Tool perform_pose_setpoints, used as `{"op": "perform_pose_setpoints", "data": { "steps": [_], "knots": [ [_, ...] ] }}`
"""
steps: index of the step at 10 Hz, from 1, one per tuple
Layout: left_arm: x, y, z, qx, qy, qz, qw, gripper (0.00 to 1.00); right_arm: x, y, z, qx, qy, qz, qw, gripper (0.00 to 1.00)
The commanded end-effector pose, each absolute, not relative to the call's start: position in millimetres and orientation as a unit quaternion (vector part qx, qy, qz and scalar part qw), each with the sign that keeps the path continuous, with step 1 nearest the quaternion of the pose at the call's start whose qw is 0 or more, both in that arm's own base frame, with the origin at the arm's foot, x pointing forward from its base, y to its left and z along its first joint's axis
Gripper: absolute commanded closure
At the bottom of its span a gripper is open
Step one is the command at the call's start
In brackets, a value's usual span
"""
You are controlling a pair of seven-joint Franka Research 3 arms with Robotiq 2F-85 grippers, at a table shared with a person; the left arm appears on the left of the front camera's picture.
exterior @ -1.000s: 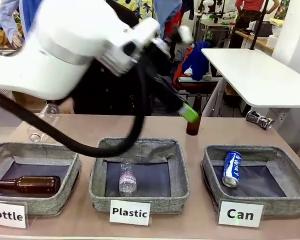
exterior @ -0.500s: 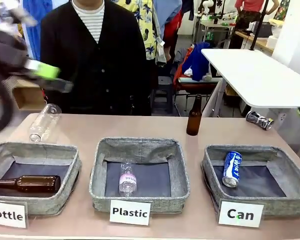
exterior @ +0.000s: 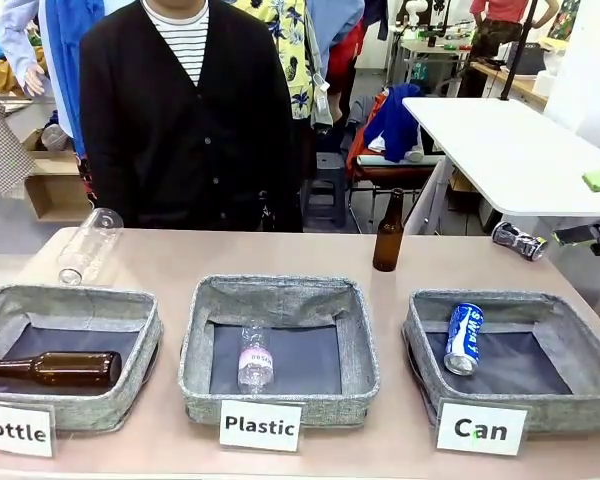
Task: Sort the can waste into the basket.
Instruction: Pick up the can waste from the table and place it in the right Fabric basket.
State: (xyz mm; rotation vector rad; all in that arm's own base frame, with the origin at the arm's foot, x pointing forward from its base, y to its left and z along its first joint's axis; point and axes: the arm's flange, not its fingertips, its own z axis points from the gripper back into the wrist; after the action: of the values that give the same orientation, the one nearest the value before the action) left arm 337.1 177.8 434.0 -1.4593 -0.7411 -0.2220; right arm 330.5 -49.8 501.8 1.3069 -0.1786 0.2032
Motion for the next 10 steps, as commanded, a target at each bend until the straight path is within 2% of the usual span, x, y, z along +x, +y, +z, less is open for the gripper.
{"op": "perform_pose_setpoints", "data": {
  "steps": [1,2,3,10],
  "knots": [
    [365,210,416,-0.67,-0.37,-0.061,0.64,0.0,340,-70,494,0.565,-0.121,0.044,0.815,0.0],
    [371,223,401,-0.666,-0.393,-0.039,0.632,0.0,330,-50,502,0.606,-0.083,0.094,0.785,0.0],
    [344,203,416,-0.658,-0.347,-0.064,0.666,0.0,330,-50,502,0.606,-0.083,0.094,0.785,0.0],
    [344,203,416,-0.658,-0.347,-0.064,0.666,0.0,330,-50,502,0.606,-0.083,0.094,0.785,0.0]
  ]
}}
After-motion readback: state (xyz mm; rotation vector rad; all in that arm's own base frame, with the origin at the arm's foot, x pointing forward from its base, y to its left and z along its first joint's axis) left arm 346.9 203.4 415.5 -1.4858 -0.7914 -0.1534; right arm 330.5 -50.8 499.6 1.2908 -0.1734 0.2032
